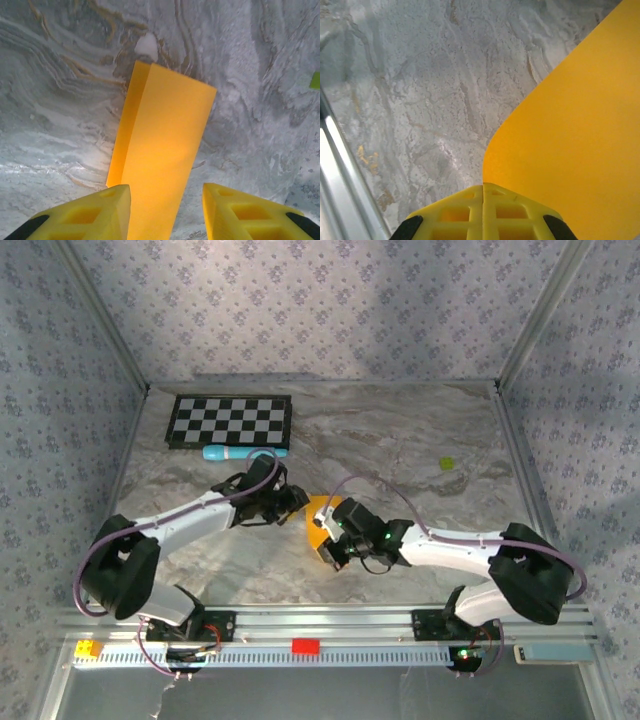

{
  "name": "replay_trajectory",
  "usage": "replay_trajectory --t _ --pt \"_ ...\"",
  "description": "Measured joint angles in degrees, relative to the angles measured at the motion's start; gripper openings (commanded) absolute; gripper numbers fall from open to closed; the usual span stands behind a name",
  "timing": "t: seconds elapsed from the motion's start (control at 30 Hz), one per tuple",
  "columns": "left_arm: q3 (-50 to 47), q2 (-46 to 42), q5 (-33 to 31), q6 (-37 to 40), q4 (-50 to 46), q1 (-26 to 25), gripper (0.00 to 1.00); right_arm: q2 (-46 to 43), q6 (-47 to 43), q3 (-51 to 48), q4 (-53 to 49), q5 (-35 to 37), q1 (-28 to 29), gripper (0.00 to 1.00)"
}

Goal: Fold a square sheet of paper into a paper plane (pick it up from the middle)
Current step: Third fold the triangle at the center of the table.

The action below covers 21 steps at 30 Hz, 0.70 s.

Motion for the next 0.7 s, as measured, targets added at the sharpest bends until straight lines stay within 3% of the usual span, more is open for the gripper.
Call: replay_trajectory --t 0.17,0.33,0.7 --pt "3.28 1.38 1.51 3.08 -1.11 0.15 0.35 -0.04 2.4 -1.27 3.67 -8.24 -3.58 0.0" --pt "9.49 8.96 5.53 5.99 -0.37 0.13 0.26 -0.04 4.74 -2.64 7.43 -13.84 -6.03 0.0" --pt "14.51 23.98 10.91 9.18 0.74 -1.77 0.11 -0.04 8.11 -5.86 11.58 -16.9 -8.04 0.0"
